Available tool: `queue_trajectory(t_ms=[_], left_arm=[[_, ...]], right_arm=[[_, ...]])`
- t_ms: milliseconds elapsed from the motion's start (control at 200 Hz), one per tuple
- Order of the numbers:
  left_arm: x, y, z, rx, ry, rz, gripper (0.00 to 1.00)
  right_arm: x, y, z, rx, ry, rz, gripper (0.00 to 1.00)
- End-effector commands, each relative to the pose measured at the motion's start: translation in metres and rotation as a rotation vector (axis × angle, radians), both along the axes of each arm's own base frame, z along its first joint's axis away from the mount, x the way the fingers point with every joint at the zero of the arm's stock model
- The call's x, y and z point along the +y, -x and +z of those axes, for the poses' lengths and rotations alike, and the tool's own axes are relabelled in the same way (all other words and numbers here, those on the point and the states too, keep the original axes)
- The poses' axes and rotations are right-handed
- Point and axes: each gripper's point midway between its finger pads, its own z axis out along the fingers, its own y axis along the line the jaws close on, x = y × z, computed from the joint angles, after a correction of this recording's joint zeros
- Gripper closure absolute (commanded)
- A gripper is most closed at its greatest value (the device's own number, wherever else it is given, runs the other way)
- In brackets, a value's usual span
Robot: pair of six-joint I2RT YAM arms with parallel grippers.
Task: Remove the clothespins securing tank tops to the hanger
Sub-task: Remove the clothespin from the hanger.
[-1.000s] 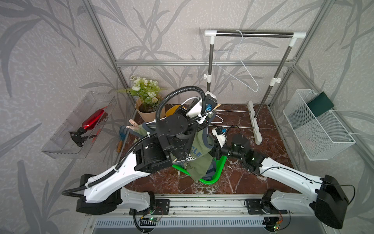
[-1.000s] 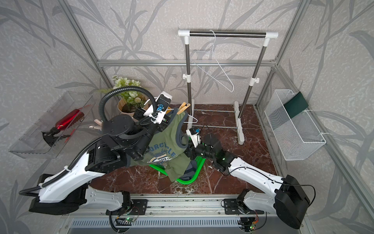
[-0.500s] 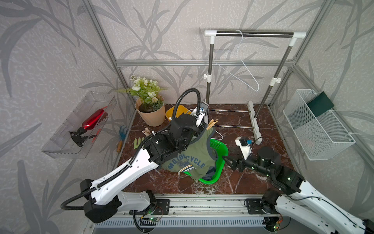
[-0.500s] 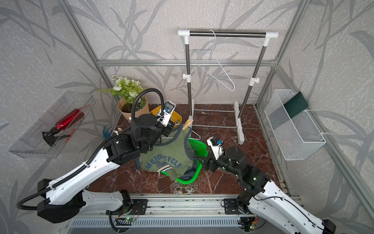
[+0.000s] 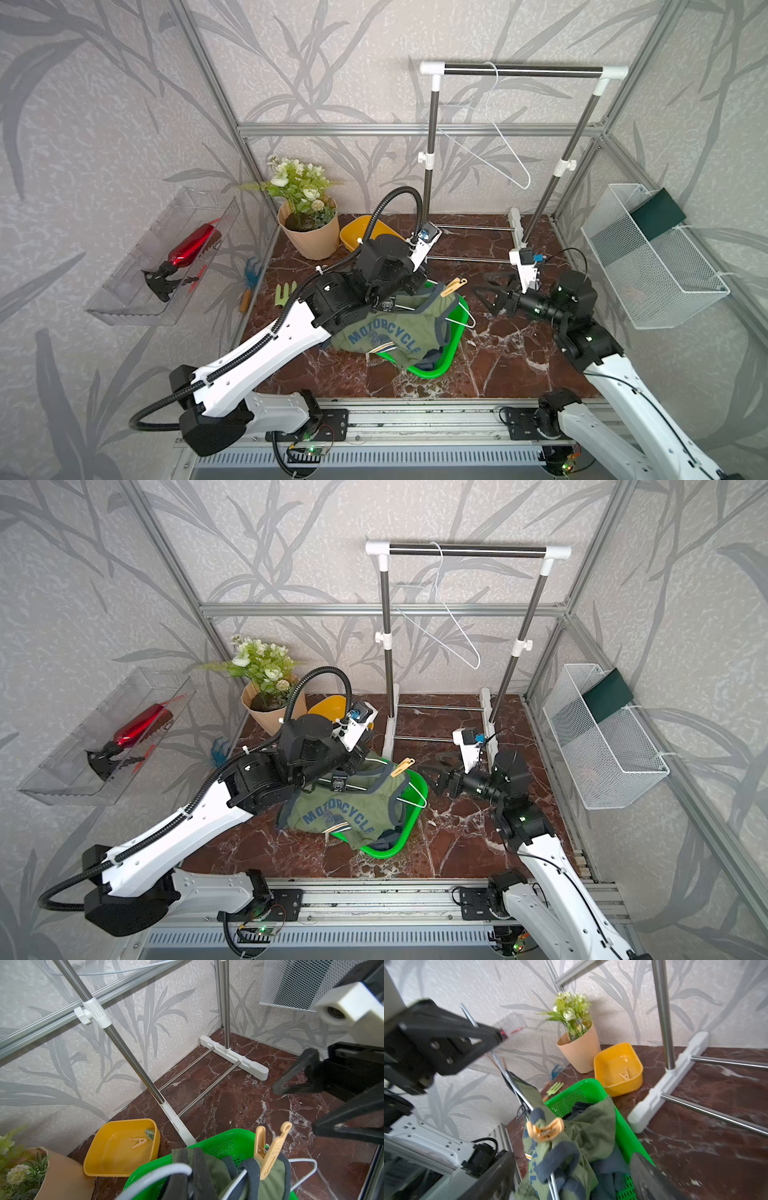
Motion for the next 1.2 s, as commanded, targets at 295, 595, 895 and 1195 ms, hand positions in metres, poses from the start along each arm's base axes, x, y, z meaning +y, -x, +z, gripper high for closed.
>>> queue_trajectory(t_ms=[295, 595, 895, 1195], left_arm=[[0.003, 0.003, 0.023, -0.004, 0.086, -0.019, 1.00], [-0.001, 0.006, 0.025, 0.009, 0.121, -0.039, 1.00], [0.000, 0.006, 0.023, 0.009, 0.117, -0.036, 1.00], [0.004, 0.006, 0.021, 0.006, 0.109, -0.029, 1.00]], right_arm=[[0.029, 0.021, 0.025, -0.019, -0.168, 0.258, 0.10], [0.039, 0.006, 0.005, 0.028, -0.133, 0.240, 0.10], [0.058, 0.006, -0.006, 0.051, -0.122, 0.283, 0.15], [0.055, 0.005, -0.003, 0.028, -0.125, 0.250, 0.43]])
